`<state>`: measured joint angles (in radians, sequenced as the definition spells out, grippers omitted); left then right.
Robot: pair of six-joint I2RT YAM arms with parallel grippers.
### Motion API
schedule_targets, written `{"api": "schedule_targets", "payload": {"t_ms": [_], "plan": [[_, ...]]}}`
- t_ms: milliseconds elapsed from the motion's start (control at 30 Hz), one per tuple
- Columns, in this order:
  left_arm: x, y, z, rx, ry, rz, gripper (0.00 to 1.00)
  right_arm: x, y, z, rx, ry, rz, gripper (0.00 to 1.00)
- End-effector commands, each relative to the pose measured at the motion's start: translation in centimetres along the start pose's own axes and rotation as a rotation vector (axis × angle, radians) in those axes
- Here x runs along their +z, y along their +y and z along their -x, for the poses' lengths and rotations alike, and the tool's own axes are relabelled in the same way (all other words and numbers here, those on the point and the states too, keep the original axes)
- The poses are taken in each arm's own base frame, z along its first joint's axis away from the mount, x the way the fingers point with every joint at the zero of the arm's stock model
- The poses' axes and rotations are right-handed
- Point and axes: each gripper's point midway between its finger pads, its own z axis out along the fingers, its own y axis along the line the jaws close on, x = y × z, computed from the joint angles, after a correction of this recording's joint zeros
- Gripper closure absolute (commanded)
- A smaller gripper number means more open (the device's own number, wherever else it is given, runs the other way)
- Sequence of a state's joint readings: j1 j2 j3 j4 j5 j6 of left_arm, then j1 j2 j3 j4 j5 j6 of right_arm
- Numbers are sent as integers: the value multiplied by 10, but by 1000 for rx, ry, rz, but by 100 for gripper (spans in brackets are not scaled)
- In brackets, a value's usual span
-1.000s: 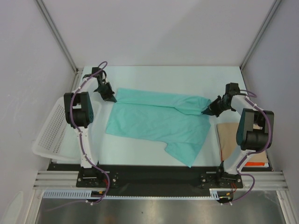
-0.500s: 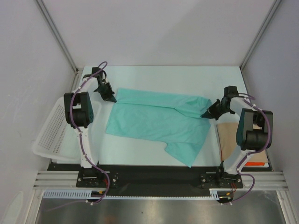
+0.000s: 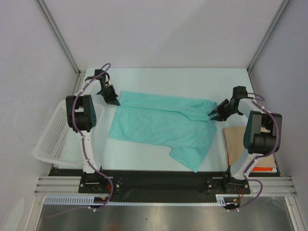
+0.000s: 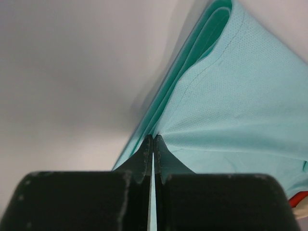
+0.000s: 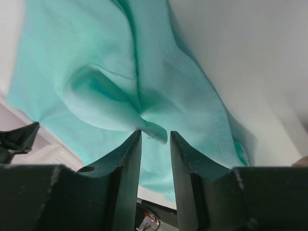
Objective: Fold and stack the t-shirts
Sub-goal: Fold the tshirt
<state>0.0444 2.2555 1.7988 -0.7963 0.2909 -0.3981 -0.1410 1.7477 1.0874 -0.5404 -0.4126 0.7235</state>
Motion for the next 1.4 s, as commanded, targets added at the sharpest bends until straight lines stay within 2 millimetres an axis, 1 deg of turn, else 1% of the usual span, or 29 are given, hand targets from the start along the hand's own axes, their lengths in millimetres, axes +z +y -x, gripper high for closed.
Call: {"api": "schedule_targets", "payload": {"t_ms": [0,67,100,133,167,200,267,333,400,533,667,700,767,800,833,867,900,967,1033,1133,1167,1233,1267,1300,1333,1367], "plan": [[-10,0,13,25,-40,0,100,-5,34,49,-54,-129,67,64],[-10,0,15,23,-42,-3,100,-2,40,60,-54,-134,60,64],[-12,-1,15,27,-42,-4,100,-2,49,68,-61,-135,83,64],[-13,-2,15,28,-46,-4,100,-1,53,70,-67,-135,93,63],[-14,-2,16,27,-49,-4,100,0,57,72,-69,-135,100,59],[-15,-1,17,29,-53,-3,100,7,53,75,-61,-129,78,58],[-14,-2,17,31,-54,0,100,10,55,78,-59,-111,49,58],[-14,-1,17,29,-50,-2,100,16,51,77,-52,-101,22,59],[-15,-4,17,31,-51,-9,100,19,45,76,-46,-105,-4,60],[-15,-3,17,33,-51,-9,100,25,41,77,-66,-104,-14,62],[-14,-2,17,33,-49,-3,100,32,34,86,-107,-119,-48,63],[-14,-2,17,35,-51,-2,100,31,35,90,-116,-128,-54,63],[-14,-1,17,32,-50,8,99,32,30,91,-135,-122,-82,63],[-17,-1,18,30,-56,10,93,31,28,94,-144,-130,-94,63],[-19,-1,16,28,-54,19,78,29,29,96,-170,-135,-96,63],[-21,3,16,23,-63,38,73,28,29,97,-181,-138,-100,62],[-29,2,20,23,-85,45,71,29,32,100,-192,-141,-95,62],[-36,0,21,12,-105,50,69,31,33,98,-208,-124,-89,62],[-46,-7,24,9,-127,33,69,33,38,98,-225,-122,-73,62],[-53,-24,26,18,-138,-13,73,35,40,98,-259,-128,-80,62],[-53,-33,25,32,-139,-27,73,34,43,100,-265,-136,-81,62],[-55,-50,27,56,-140,-70,75,37,41,103,-266,-139,-95,62],[-48,-50,27,55,-123,-78,75,36,42,105,-270,-141,-93,63],[-46,-69,24,88,-118,-105,76,37,42,106,-272,-143,-99,63],[-42,-76,22,95,-104,-133,77,38,41,106,-275,-138,-104,64],[-33,-83,21,102,-89,-149,77,40,39,107,-276,-135,-110,65]]}}
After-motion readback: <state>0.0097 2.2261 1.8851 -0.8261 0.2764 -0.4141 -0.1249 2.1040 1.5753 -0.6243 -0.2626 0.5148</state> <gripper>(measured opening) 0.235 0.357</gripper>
